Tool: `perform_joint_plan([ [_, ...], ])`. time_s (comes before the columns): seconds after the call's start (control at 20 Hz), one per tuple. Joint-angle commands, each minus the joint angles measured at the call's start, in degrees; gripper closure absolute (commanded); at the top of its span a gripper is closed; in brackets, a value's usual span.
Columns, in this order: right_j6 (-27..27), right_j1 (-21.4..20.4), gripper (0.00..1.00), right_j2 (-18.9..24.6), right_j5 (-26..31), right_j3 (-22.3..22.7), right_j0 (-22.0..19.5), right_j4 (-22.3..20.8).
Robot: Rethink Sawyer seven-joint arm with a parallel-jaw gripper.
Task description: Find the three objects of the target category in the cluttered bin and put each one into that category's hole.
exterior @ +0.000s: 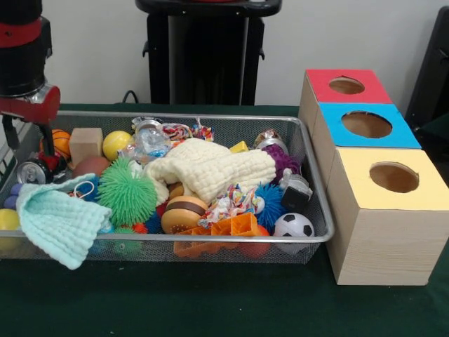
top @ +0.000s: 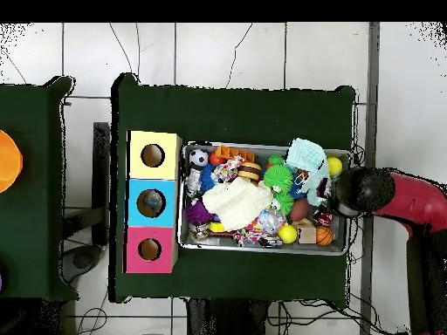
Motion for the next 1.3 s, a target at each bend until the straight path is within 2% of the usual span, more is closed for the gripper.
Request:
perform_joint_plan([
  [0.05, -0.16, 2.33, 0.00, 1.36, -3.55, 6.91, 1.56, 0.01],
  [0.45, 7.06, 4.50, 0.00, 0.72, -10.06, 10.39, 3.28, 2.25],
  [0.85, 13.72, 3.29, 0.00, -2.90, -12.30, 12.78, 8.40, 5.38],
  [1.0, 14.31, 3.26, 0.00, -3.61, -13.48, 13.48, 9.35, 6.84],
  [1.3, 11.78, 4.36, 0.00, -4.24, -15.71, 13.70, 9.12, 8.73],
])
